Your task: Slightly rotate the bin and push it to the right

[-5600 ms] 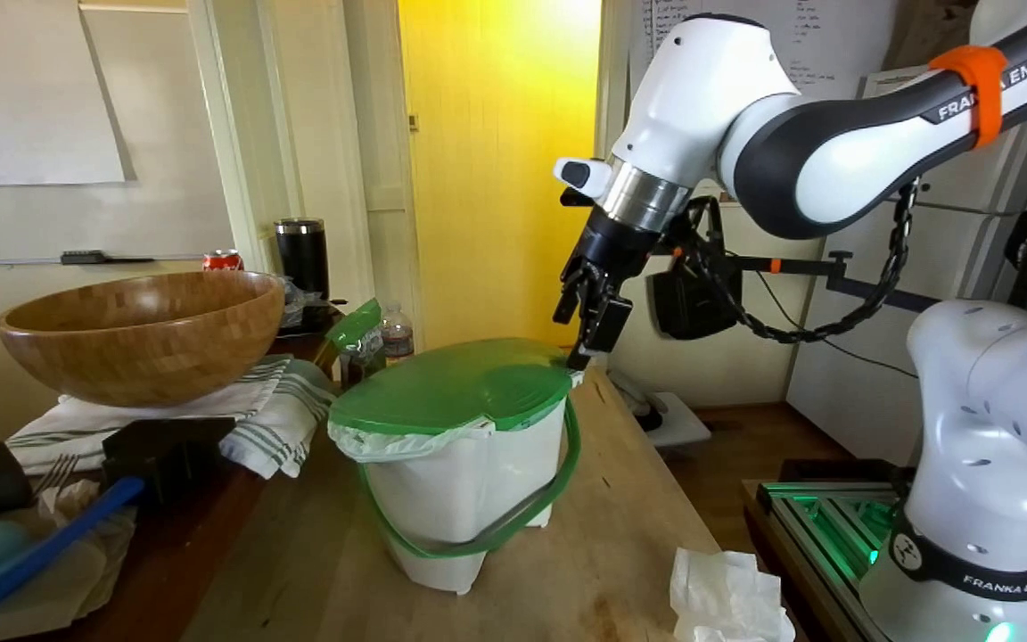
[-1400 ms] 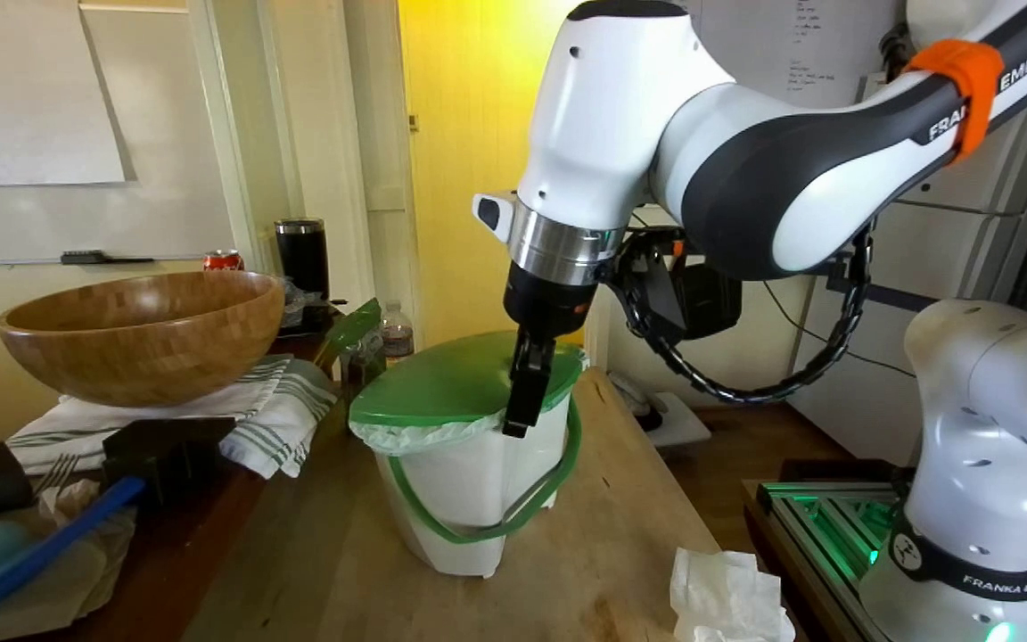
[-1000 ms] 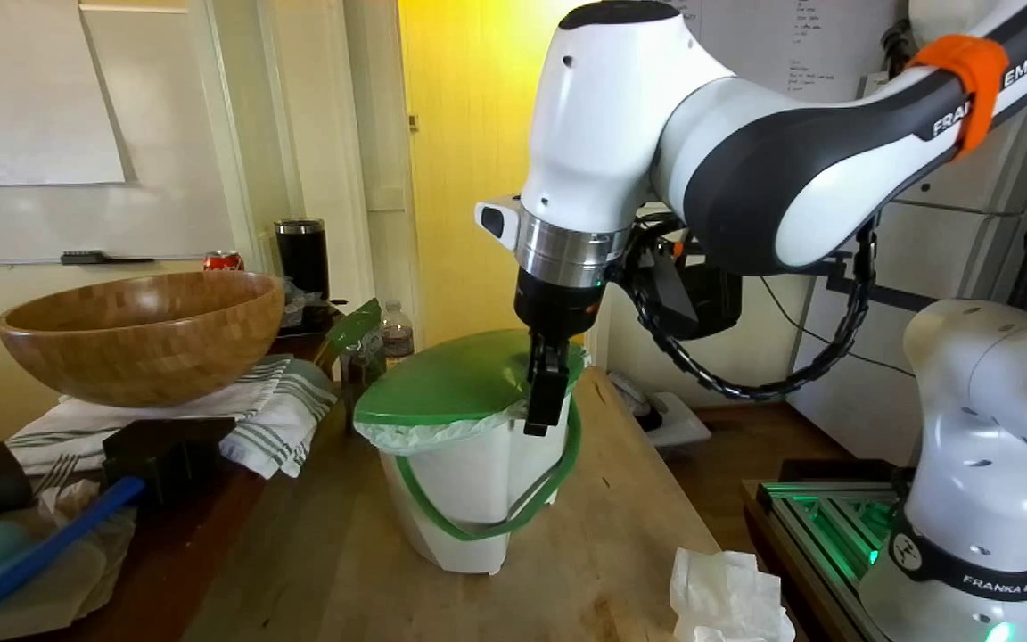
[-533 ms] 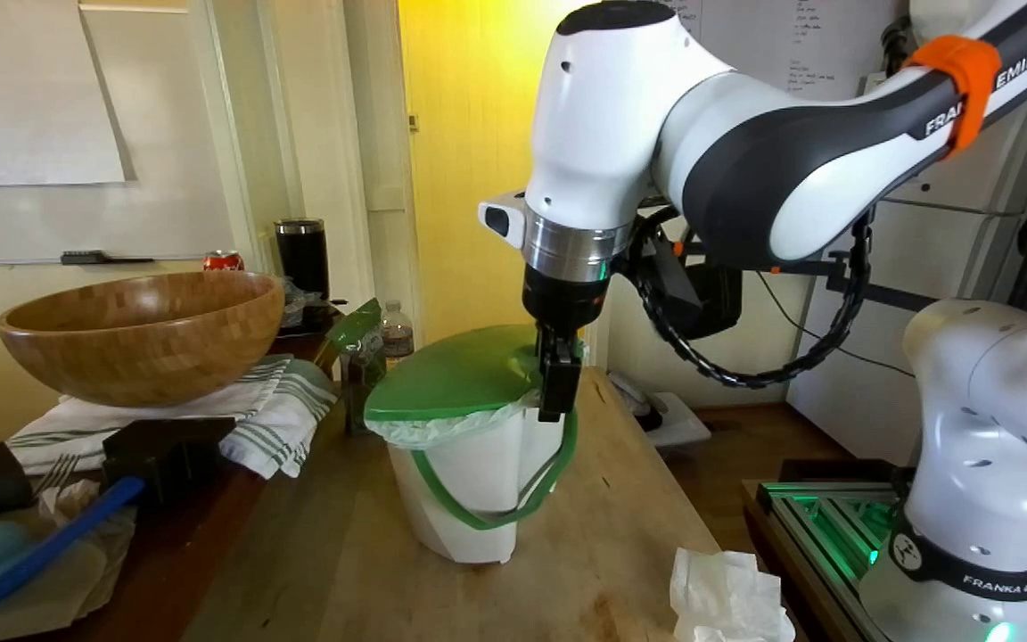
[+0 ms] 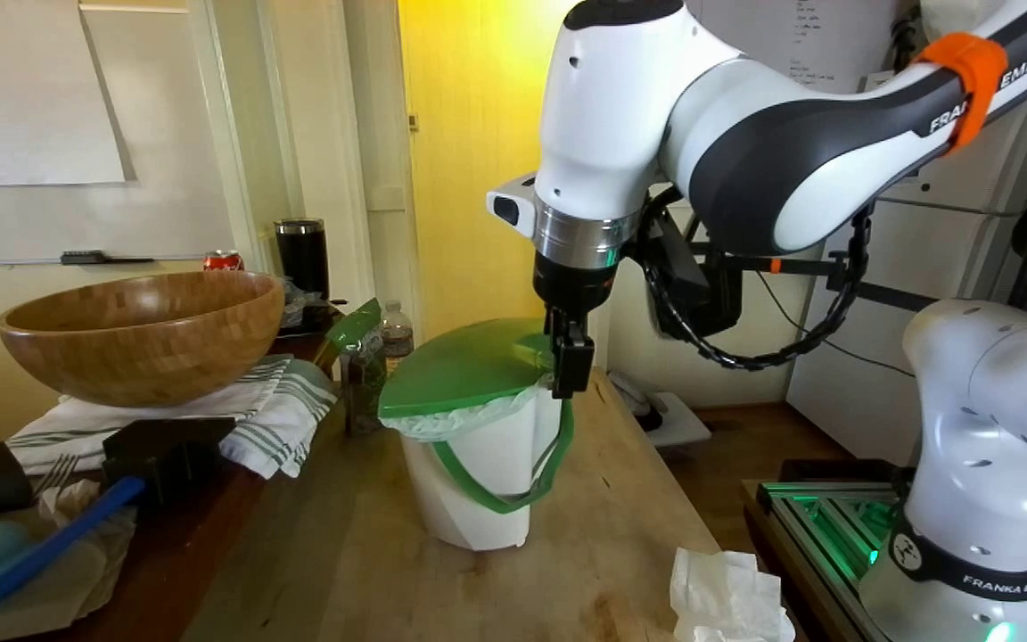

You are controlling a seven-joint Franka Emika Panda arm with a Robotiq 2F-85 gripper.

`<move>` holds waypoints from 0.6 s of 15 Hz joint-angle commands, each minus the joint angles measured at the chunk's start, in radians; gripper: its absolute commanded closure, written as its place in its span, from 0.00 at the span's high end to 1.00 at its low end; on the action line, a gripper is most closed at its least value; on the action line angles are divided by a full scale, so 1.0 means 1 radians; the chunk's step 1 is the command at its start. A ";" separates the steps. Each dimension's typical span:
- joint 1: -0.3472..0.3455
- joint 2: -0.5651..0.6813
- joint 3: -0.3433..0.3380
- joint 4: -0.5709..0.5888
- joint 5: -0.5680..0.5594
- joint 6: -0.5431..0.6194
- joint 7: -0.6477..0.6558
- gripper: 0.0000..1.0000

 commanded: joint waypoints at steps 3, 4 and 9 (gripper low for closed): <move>0.009 -0.018 -0.023 -0.007 -0.048 -0.072 -0.047 1.00; 0.008 -0.019 -0.028 -0.009 -0.053 -0.079 -0.053 1.00; 0.004 -0.034 -0.055 -0.017 -0.062 -0.107 -0.086 1.00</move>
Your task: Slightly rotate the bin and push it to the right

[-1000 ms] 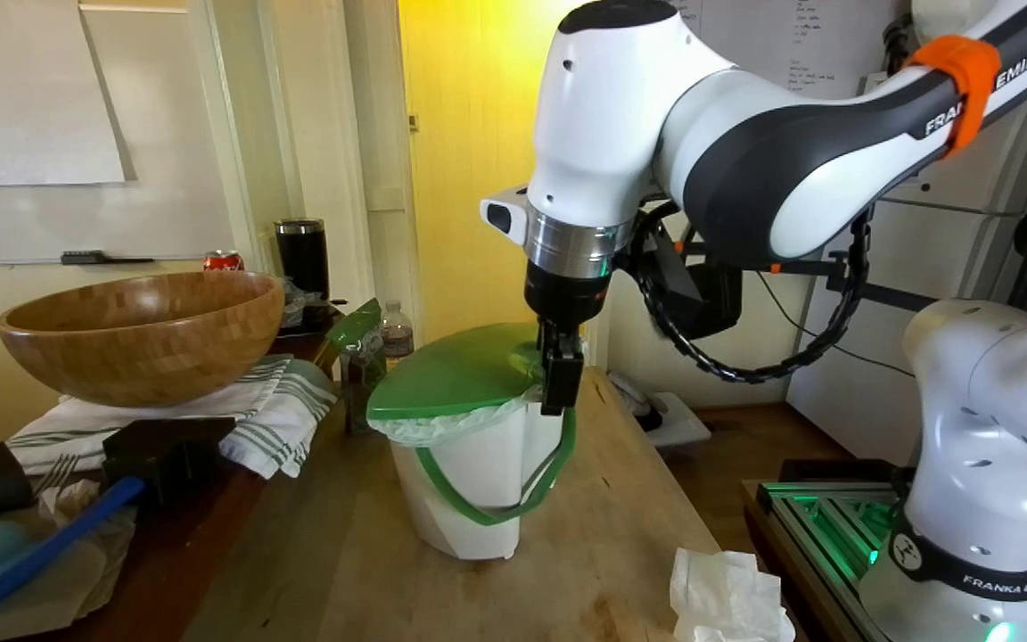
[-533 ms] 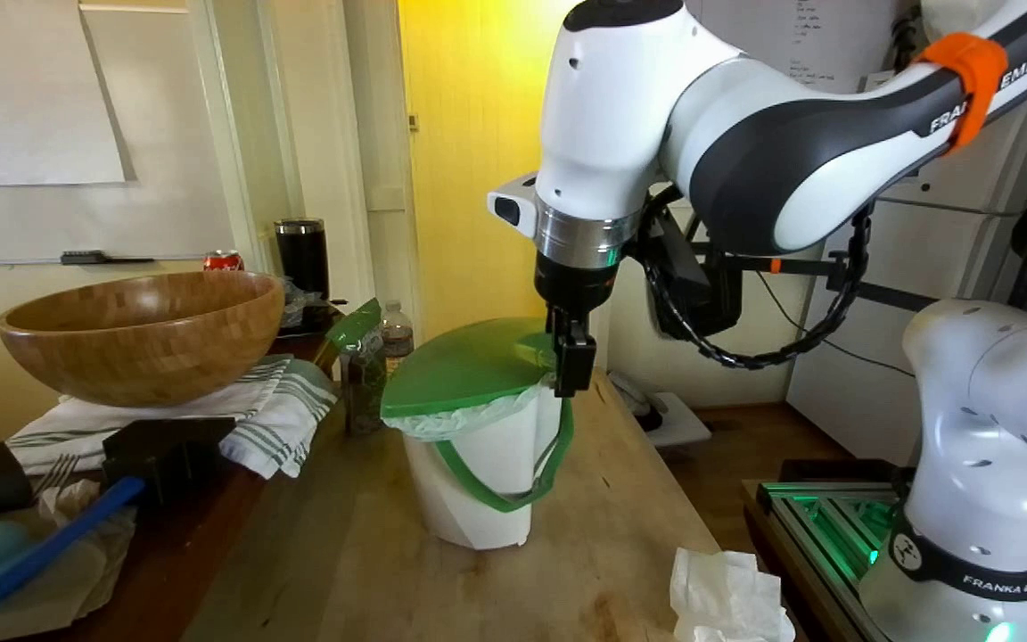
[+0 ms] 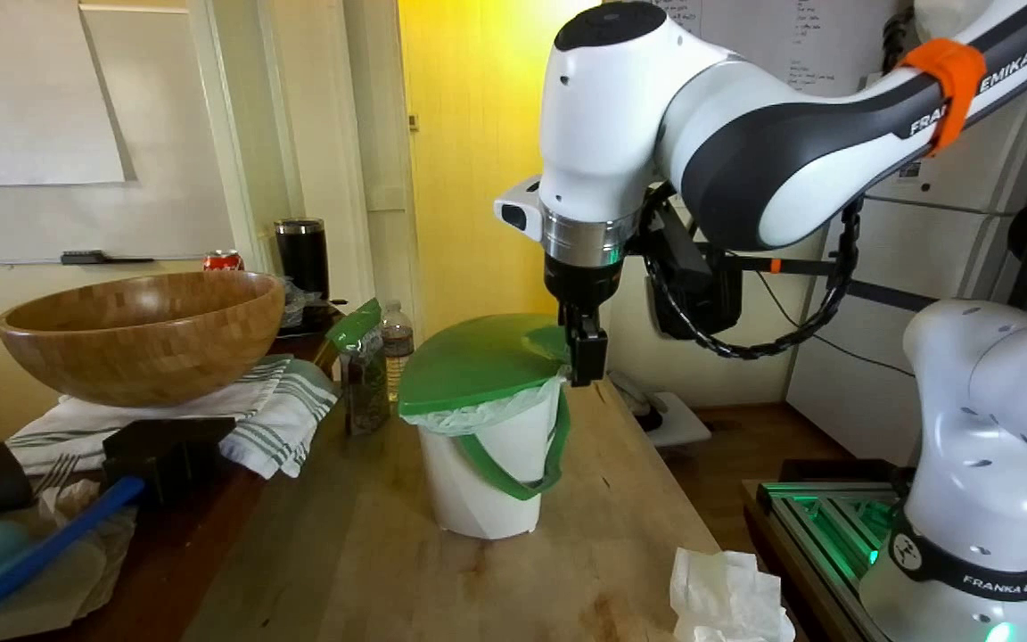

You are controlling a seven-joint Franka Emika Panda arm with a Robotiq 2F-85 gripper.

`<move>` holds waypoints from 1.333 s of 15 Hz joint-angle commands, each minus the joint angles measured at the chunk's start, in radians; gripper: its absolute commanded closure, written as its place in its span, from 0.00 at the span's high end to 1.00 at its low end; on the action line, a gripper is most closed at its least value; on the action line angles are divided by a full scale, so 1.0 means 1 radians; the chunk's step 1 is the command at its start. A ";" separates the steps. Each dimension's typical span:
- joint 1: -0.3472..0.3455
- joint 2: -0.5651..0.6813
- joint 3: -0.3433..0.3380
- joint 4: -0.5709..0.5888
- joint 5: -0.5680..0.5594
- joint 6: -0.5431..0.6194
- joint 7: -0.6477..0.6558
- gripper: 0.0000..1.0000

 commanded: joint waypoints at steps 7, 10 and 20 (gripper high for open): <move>0.002 -0.053 -0.043 -0.021 -0.038 -0.077 -0.059 1.00; -0.002 -0.061 -0.054 -0.020 -0.047 -0.094 -0.066 1.00; 0.062 -0.128 -0.045 -0.012 0.045 -0.125 -0.128 1.00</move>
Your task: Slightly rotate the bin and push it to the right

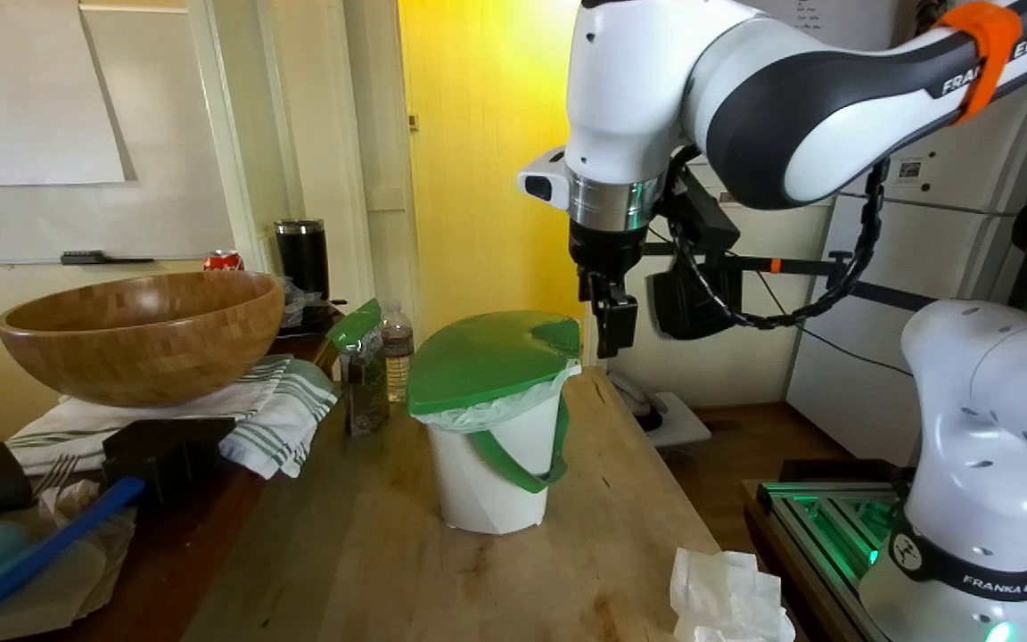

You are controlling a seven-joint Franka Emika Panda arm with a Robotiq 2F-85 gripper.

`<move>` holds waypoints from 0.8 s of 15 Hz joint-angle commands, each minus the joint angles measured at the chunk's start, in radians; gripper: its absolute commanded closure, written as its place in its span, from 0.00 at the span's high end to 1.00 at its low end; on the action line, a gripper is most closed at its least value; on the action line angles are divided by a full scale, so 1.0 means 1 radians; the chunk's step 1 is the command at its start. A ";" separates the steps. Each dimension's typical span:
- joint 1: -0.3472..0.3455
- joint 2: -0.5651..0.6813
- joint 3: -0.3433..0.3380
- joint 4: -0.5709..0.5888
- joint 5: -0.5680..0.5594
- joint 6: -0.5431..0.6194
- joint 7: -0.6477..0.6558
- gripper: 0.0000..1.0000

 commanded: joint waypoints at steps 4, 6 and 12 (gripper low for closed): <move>0.045 -0.028 0.011 0.000 0.049 0.012 -0.008 1.00; 0.046 -0.011 0.007 0.001 0.050 0.050 0.001 1.00; 0.044 0.046 -0.004 0.003 0.068 0.178 -0.008 1.00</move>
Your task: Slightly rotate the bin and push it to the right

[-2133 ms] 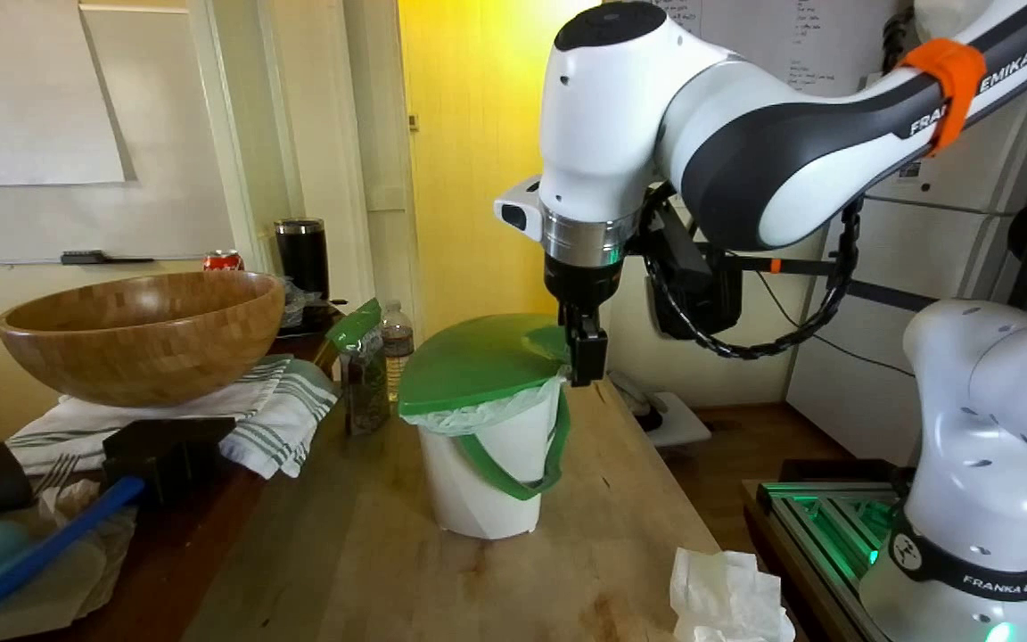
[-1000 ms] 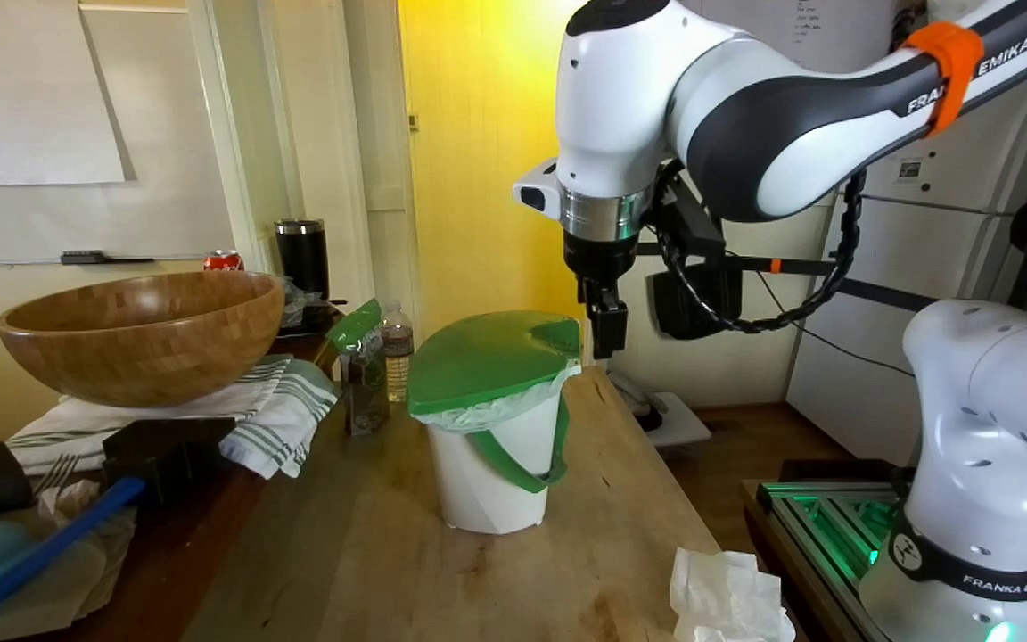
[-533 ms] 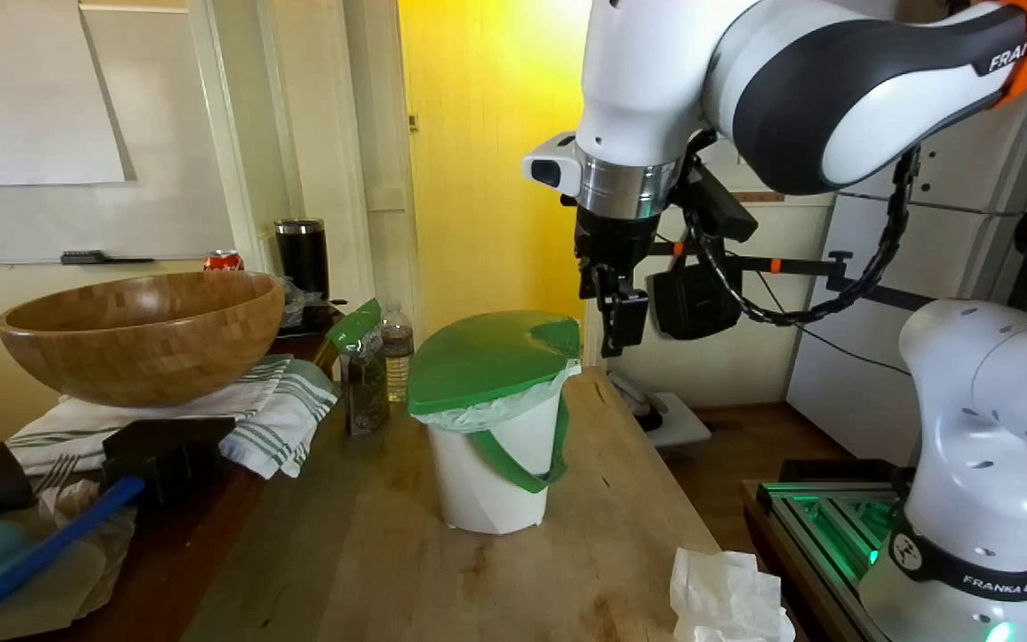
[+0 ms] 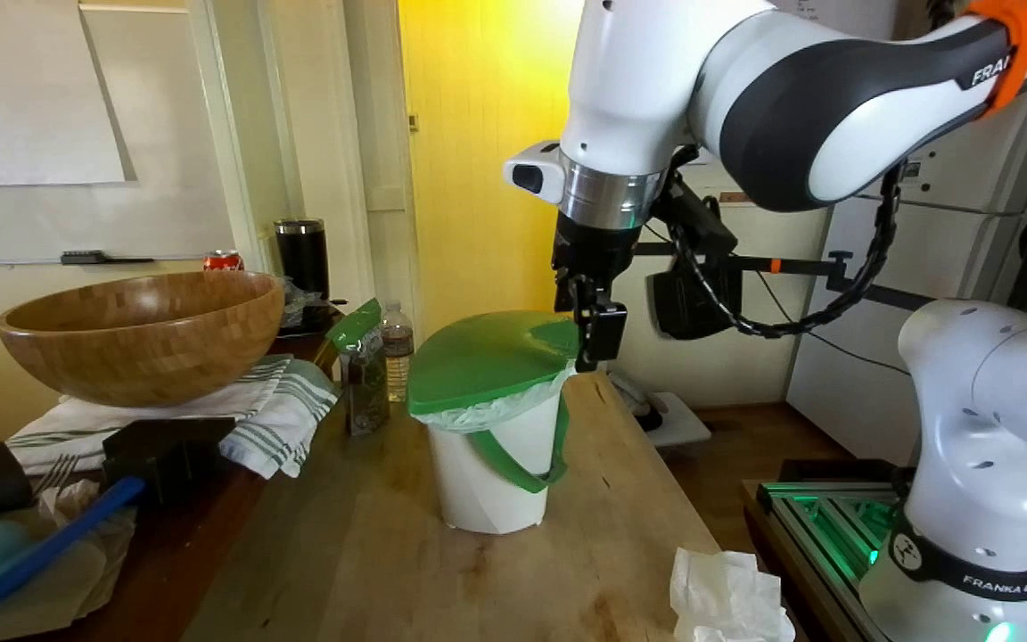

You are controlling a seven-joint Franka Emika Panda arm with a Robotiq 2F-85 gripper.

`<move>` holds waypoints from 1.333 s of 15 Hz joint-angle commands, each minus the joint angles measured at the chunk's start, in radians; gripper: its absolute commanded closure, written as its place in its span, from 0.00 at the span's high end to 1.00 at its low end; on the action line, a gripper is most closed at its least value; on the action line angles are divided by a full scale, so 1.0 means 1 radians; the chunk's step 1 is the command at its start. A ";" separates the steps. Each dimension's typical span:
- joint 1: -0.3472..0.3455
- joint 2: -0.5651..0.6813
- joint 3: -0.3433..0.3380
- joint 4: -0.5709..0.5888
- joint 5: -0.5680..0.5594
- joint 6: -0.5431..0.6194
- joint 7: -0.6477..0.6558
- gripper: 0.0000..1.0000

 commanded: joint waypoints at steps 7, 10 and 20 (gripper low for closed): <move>-0.016 0.077 -0.023 0.003 0.018 0.119 -0.025 1.00; -0.023 0.080 -0.035 0.000 0.020 0.118 -0.047 1.00; -0.041 0.064 -0.079 -0.004 0.016 0.097 -0.174 1.00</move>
